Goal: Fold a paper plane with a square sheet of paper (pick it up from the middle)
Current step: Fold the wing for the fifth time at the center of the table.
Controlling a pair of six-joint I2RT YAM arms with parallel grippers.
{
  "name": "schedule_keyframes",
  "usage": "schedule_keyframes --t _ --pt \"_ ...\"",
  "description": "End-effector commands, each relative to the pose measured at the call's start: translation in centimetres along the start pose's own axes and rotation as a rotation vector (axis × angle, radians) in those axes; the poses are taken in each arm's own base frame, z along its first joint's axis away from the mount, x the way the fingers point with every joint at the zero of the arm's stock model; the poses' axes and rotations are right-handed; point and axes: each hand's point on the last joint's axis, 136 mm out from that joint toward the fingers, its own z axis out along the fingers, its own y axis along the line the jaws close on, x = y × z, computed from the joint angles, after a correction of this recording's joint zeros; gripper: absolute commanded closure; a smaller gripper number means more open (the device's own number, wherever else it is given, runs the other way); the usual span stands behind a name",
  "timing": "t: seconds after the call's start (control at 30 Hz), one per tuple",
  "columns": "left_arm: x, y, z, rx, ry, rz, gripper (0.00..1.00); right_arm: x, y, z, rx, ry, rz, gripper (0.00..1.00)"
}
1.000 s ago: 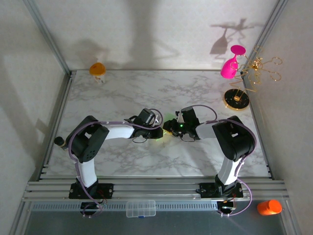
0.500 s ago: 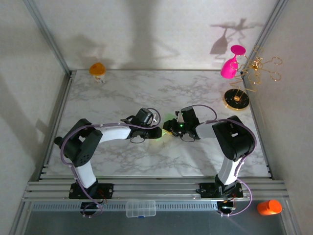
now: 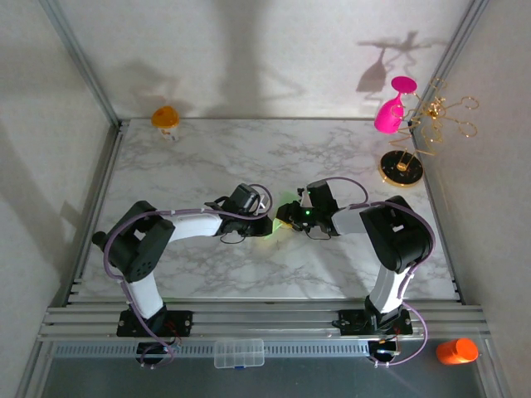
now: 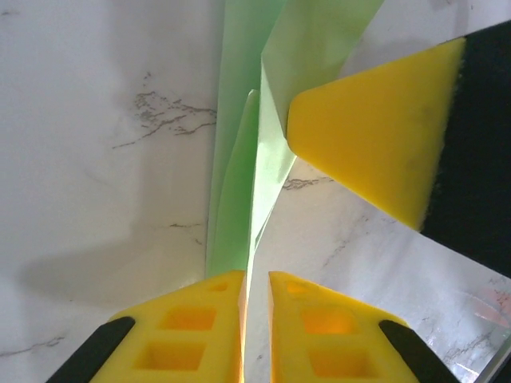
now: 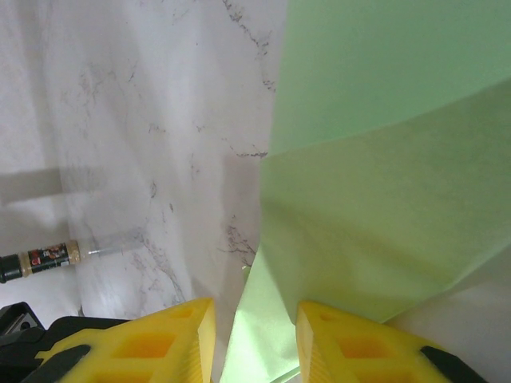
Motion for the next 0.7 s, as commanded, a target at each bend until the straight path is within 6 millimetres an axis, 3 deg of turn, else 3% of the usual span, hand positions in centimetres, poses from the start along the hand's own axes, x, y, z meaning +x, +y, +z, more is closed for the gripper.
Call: schedule_keyframes --t 0.0,0.67 --pt "1.0 1.1 0.4 -0.028 0.033 -0.024 0.84 0.3 -1.2 0.8 0.044 0.018 0.005 0.66" --pt "1.8 1.4 1.1 -0.041 0.06 -0.021 0.88 0.6 -2.4 1.1 0.094 0.033 0.036 0.67"
